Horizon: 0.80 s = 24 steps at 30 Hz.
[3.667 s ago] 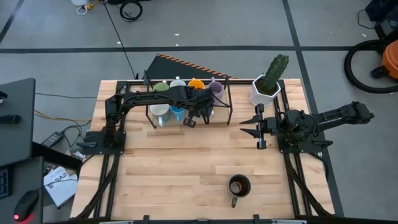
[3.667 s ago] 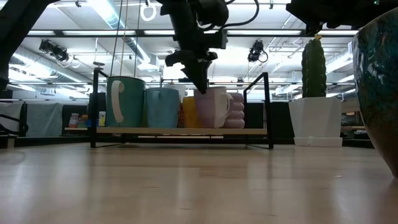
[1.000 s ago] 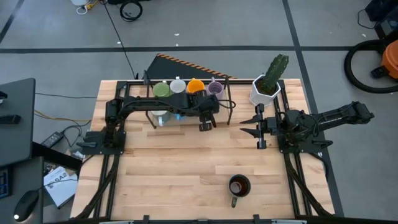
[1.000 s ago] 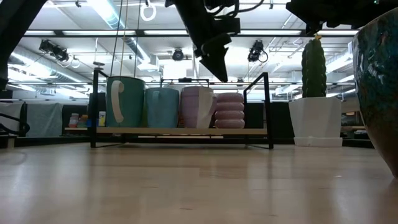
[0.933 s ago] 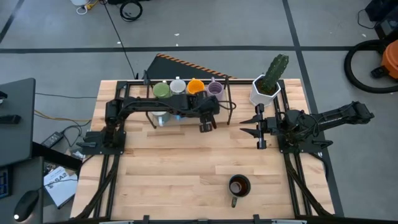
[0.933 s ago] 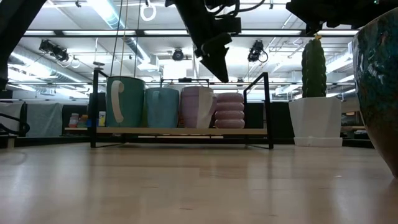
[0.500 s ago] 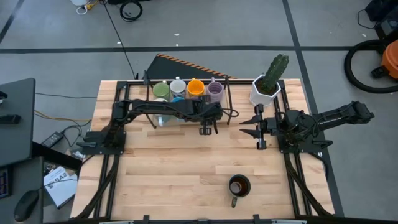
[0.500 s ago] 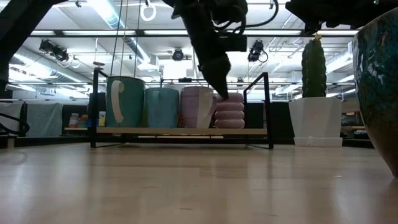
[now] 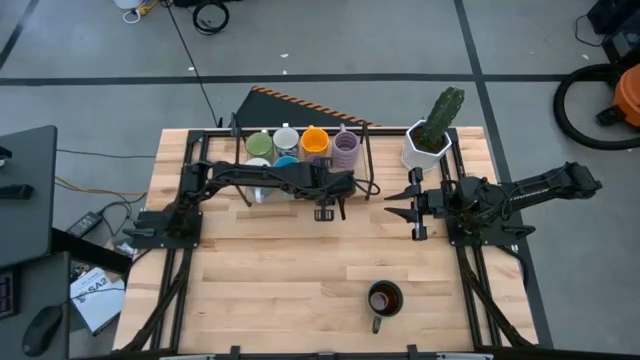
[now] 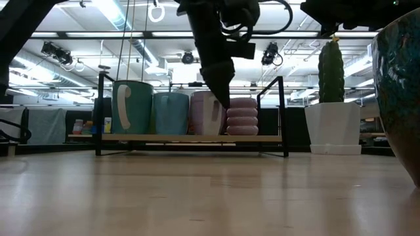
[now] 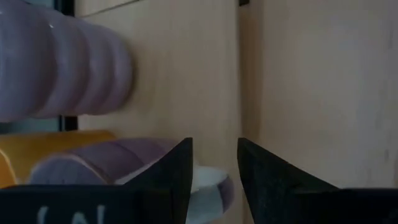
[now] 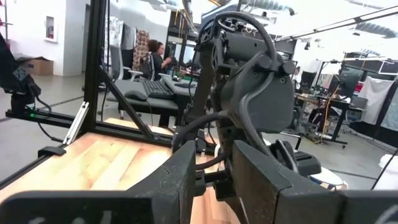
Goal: Place coffee mugs
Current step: Put the purple white mug on the shelf, then put the brown patterned mug on the shelf
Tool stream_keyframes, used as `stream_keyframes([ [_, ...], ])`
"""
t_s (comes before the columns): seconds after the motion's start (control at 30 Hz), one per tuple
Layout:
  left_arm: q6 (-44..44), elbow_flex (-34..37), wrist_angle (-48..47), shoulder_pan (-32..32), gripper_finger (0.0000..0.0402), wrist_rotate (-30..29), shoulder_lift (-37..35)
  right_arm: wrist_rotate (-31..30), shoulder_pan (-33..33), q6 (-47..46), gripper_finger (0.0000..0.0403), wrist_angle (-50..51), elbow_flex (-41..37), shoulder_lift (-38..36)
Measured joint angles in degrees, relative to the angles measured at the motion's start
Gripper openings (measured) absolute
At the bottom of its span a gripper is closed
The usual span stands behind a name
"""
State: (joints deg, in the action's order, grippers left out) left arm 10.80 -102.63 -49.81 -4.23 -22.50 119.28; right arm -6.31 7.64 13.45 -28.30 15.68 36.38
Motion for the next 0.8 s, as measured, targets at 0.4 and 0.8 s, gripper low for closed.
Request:
stream_keyframes([
  [0.4, -2.7, -0.5, -1.4, 1.5, 0.0133, -0.4, -0.9, 0.0, 0.0, 0.0, 0.0114, 0.0, 0.0, 0.0],
  [0.8, -9.8, -0.5, -9.0, 8.5, 0.0133, 4.7, -3.3, -0.1, 0.7, -5.7, 0.0114, 11.7, 3.6, 0.3],
])
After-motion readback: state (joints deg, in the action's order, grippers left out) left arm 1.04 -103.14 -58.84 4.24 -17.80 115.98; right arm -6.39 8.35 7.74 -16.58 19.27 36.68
